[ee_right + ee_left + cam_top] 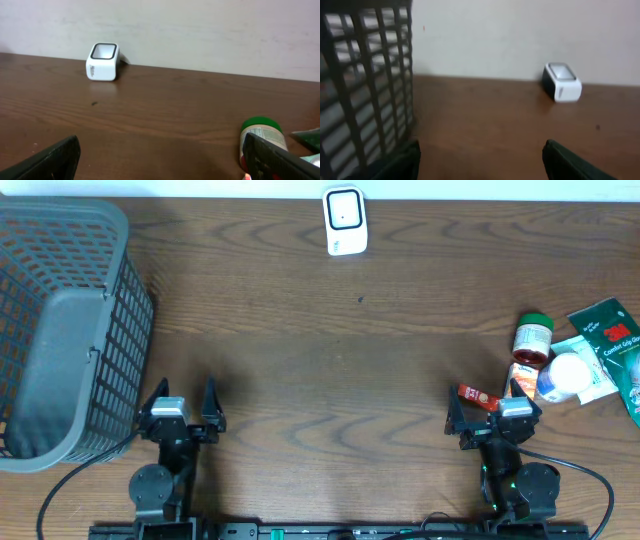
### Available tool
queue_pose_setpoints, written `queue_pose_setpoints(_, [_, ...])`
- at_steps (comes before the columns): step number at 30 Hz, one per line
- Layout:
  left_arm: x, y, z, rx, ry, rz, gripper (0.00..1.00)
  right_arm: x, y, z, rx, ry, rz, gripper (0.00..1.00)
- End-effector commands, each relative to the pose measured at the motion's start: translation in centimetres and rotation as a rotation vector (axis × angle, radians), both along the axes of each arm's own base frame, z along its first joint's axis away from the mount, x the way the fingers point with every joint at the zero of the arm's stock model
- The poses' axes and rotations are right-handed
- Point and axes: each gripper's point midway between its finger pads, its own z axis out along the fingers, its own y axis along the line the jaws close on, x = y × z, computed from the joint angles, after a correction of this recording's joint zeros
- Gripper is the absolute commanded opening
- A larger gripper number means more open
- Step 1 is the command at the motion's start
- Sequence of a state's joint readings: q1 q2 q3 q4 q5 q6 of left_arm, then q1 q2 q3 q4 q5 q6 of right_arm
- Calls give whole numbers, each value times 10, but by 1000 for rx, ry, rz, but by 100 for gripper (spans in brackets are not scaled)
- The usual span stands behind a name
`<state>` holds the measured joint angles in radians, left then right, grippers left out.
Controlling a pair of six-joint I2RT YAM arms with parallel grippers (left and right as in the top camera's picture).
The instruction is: Scan the item barcode
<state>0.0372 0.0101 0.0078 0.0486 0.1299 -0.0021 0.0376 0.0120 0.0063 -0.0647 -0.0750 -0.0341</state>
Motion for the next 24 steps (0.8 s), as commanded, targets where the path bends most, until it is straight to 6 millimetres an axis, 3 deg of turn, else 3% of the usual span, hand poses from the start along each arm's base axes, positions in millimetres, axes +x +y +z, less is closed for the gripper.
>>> queue_pose_setpoints(1, [-1,-3,-11,7,39,-13,78,0,-3,0,-5,-2,-9,99])
queue_pose_setpoints(5, [-3,-2,-26,5,103,-13,78,0,-3,0,-4,-2,-9,99])
queue_pose_setpoints(24, [-3,-3,-26,4,104,-13,78,0,-3,0,-4,-1,-9,99])
